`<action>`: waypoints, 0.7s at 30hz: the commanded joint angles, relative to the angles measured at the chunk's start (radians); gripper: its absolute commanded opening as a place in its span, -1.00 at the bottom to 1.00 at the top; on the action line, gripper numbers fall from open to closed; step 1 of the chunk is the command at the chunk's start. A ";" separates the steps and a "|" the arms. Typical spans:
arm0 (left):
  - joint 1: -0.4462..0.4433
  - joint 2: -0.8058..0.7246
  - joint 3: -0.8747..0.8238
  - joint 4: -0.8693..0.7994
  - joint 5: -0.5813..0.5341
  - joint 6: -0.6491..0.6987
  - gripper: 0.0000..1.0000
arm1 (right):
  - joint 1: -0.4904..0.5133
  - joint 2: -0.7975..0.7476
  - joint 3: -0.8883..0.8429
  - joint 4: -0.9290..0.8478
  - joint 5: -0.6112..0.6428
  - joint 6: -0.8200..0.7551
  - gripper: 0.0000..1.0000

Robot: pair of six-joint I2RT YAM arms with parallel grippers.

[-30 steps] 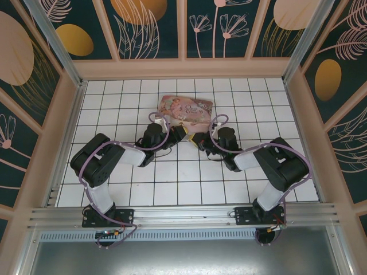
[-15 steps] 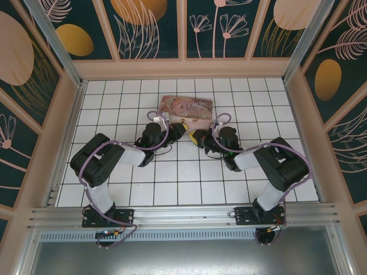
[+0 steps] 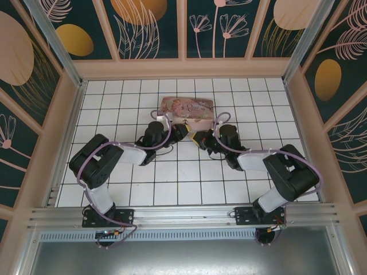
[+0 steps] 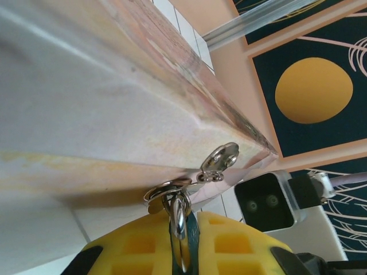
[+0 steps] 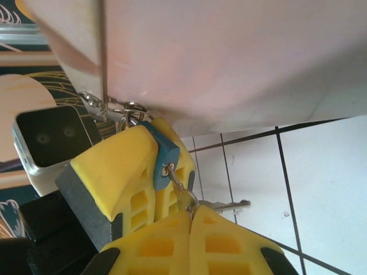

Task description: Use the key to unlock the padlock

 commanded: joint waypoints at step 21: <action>-0.016 0.058 -0.021 -0.218 -0.024 0.075 -1.00 | -0.008 -0.202 0.008 0.229 -0.129 -0.073 -1.00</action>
